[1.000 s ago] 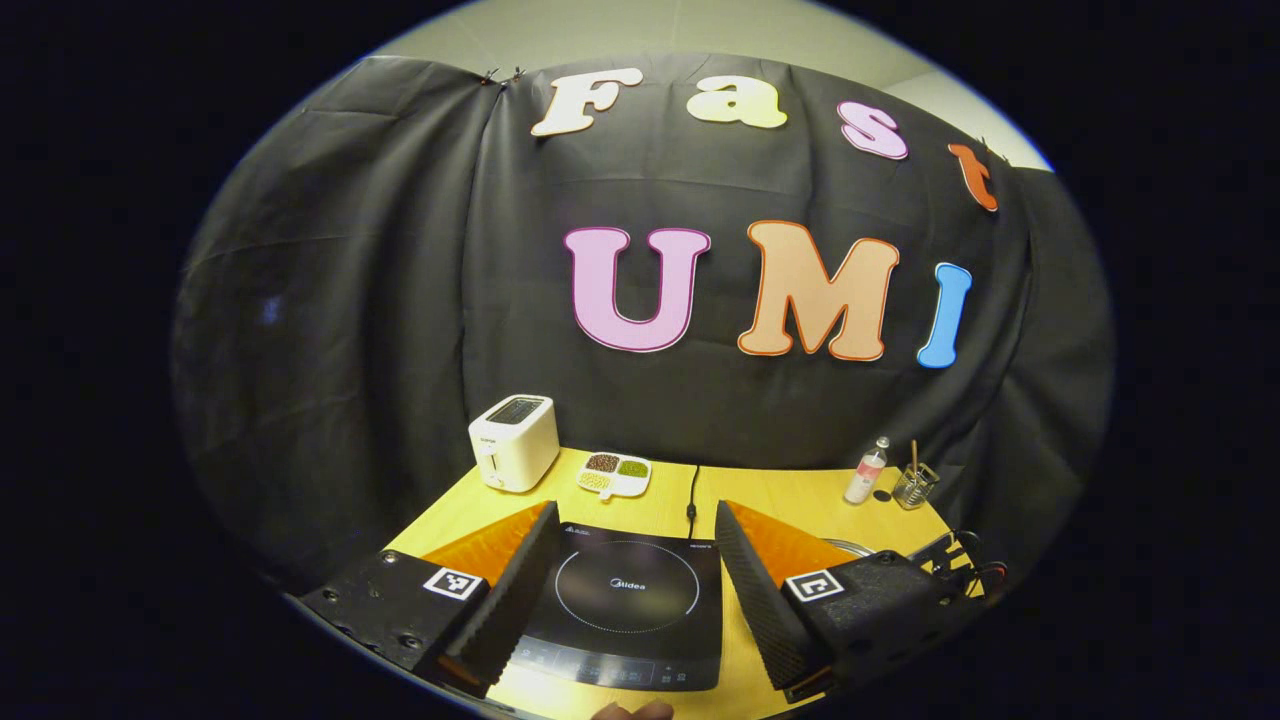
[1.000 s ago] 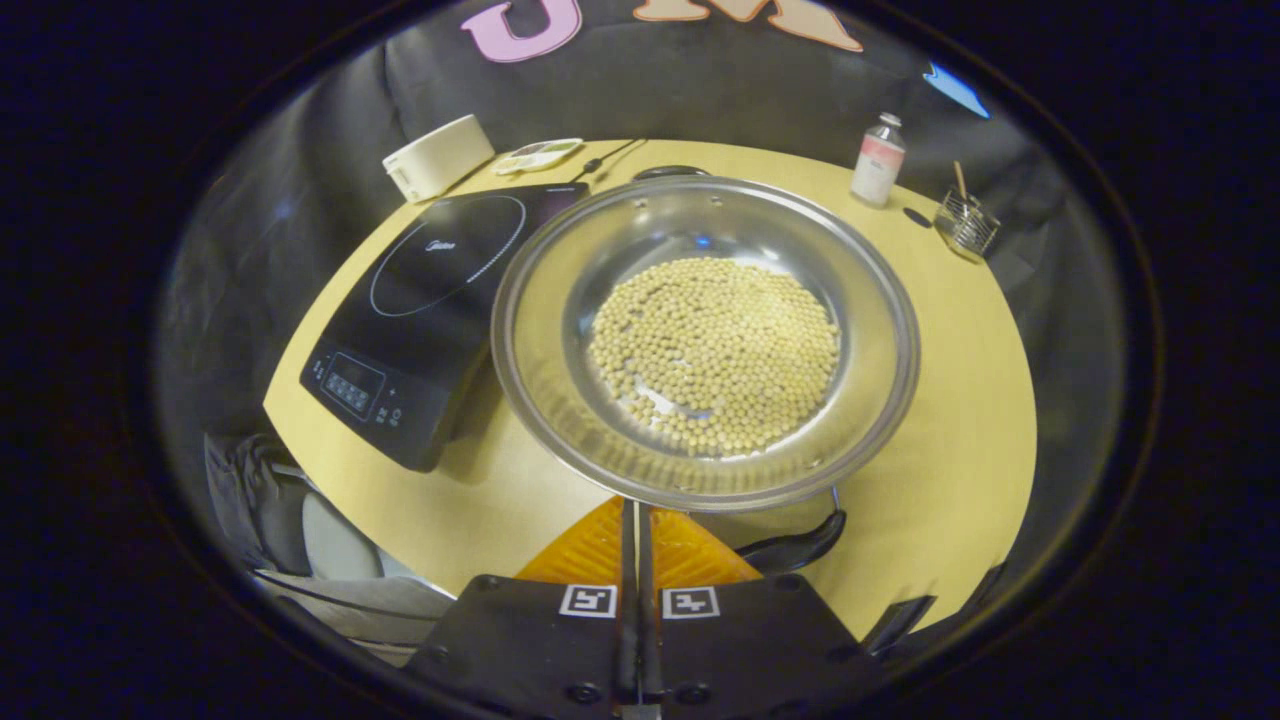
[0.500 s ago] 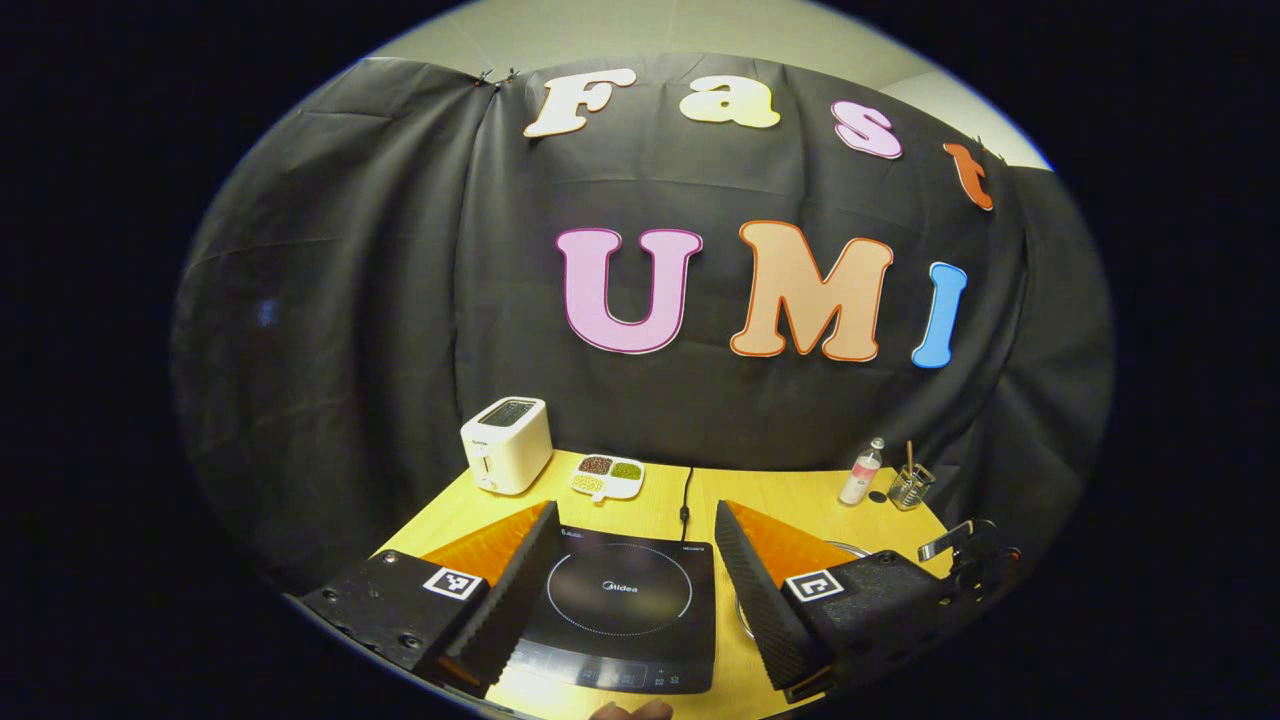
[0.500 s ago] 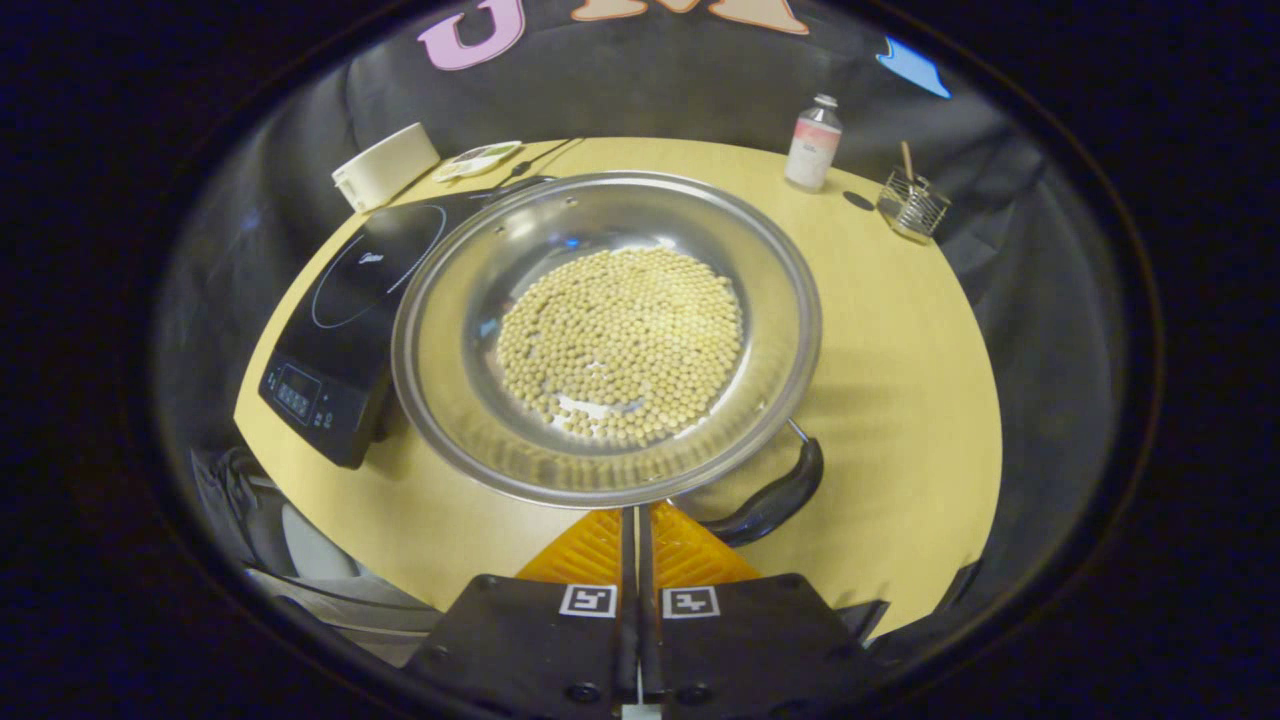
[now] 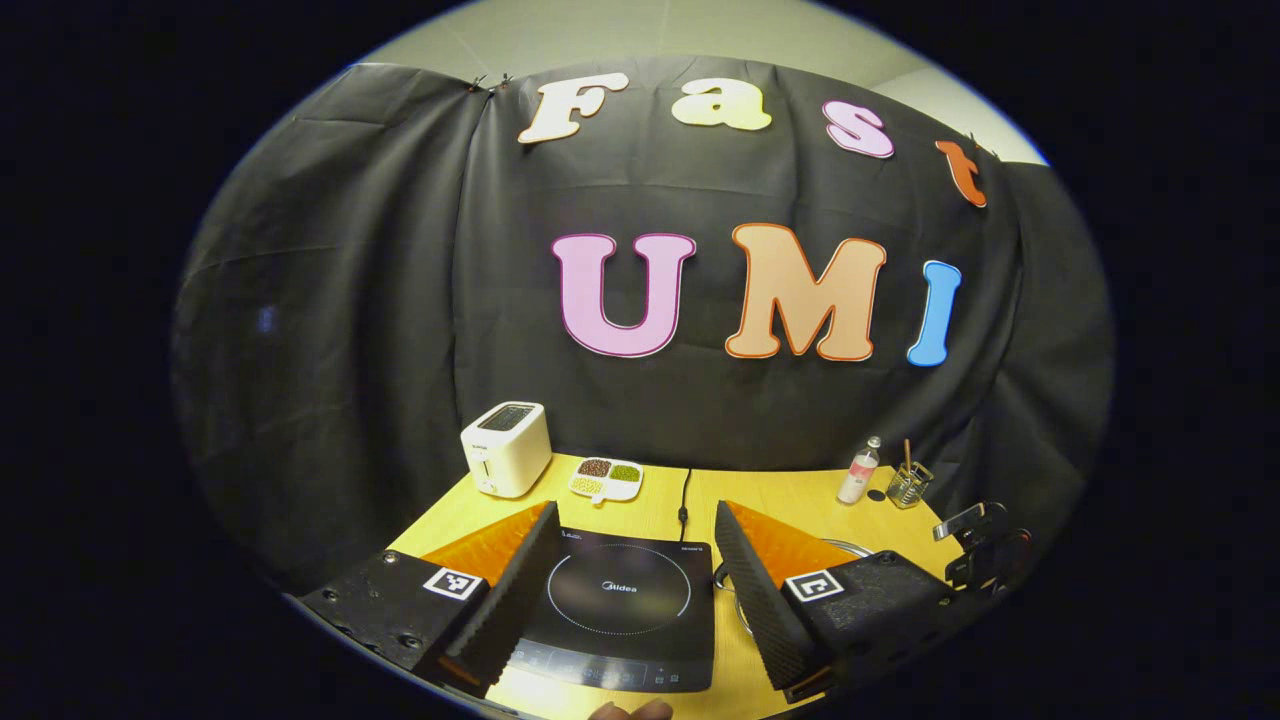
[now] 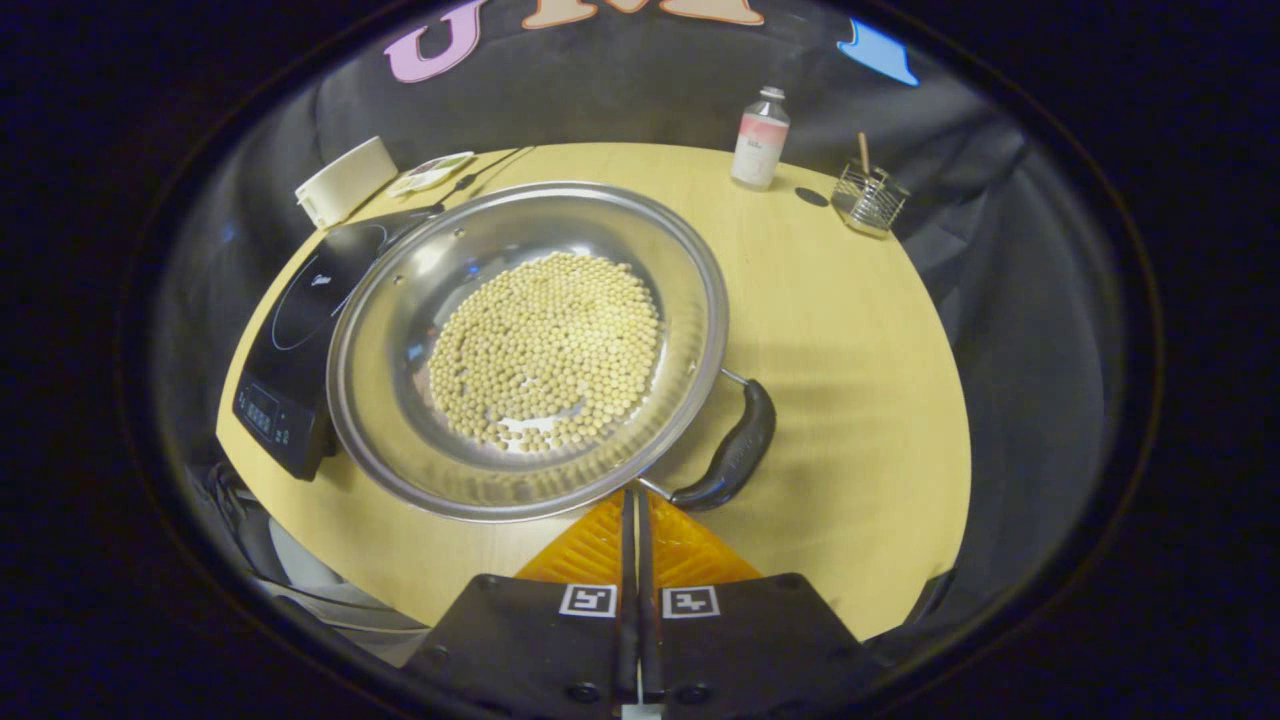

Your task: First push the handle of the pot to place it horizontally, then grasp the pot with both hands and set it on the induction cooktop.

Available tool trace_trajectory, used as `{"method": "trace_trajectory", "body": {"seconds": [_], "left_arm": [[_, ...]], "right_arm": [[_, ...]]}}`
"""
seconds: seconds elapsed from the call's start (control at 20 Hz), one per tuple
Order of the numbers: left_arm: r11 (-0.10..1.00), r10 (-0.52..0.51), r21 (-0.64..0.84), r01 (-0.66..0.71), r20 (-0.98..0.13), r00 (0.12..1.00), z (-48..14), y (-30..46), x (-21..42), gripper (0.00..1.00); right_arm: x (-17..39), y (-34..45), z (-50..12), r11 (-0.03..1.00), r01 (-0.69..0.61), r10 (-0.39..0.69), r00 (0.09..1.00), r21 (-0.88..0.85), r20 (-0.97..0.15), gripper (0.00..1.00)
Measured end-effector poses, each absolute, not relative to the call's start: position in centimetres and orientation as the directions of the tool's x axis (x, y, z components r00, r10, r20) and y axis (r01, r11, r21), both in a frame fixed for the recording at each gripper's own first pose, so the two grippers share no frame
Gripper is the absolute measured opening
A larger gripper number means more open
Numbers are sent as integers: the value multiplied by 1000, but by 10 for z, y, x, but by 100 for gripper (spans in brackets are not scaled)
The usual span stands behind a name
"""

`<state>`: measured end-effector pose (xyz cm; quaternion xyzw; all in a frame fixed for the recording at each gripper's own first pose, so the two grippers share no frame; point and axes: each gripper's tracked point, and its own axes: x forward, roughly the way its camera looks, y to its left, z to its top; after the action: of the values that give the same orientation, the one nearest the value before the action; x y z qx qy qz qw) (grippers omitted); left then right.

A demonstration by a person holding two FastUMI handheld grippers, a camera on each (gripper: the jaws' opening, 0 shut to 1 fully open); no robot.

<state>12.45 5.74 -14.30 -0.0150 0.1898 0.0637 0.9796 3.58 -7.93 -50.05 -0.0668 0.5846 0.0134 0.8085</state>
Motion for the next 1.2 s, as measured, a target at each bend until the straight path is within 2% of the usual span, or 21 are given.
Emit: {"method": "trace_trajectory", "body": {"seconds": [0.05,0.1,0.25,0.3,0.45,0.55,0.65,0.7,0.75,0.8,0.85,0.9,1.05,1.2], "left_arm": [[991,120,-5,-131,-373,920,-142,57,123,90],[991,122,-3,-133,-372,920,-142,56,123,95],[991,124,-2,-135,-374,919,-142,55,120,95],[991,125,-3,-136,-375,918,-143,54,119,90],[990,129,-2,-140,-379,916,-144,50,117,90],[990,130,-2,-141,-382,915,-145,48,117,95],[990,132,0,-143,-385,913,-146,46,118,95],[990,133,-1,-144,-387,912,-147,44,118,90],[989,132,-4,-145,-389,912,-148,42,119,90],[989,130,-7,-145,-395,910,-151,40,118,95],[990,127,-11,-143,-399,908,-153,38,119,95],[990,123,-15,-141,-406,906,-157,36,119,90],[992,94,-36,-121,-427,899,-168,29,125,95],[994,24,-88,-72,-463,886,-190,18,136,90]], "right_arm": [[39,-84,-501,990,-98,-64,319,-100,-946,3],[42,-88,-501,990,-95,-72,322,-108,-944,3],[51,-103,-502,989,-78,-93,323,-124,-942,3],[54,-108,-502,989,-72,-99,321,-128,-942,3],[62,-118,-505,990,-68,-97,324,-125,-941,3],[68,-121,-506,988,-79,-98,329,-131,-939,3],[76,-125,-507,986,-88,-104,336,-141,-936,3],[79,-127,-507,986,-85,-105,338,-142,-935,2],[82,-128,-508,987,-80,-104,338,-139,-935,2],[85,-131,-509,987,-76,-108,337,-141,-935,3],[85,-135,-510,986,-74,-114,336,-146,-935,3],[88,-138,-511,986,-70,-117,336,-149,-935,3],[87,-148,-508,987,-48,-129,332,-153,-935,3],[88,-156,-497,985,-1,-163,353,-174,-922,3]]}}
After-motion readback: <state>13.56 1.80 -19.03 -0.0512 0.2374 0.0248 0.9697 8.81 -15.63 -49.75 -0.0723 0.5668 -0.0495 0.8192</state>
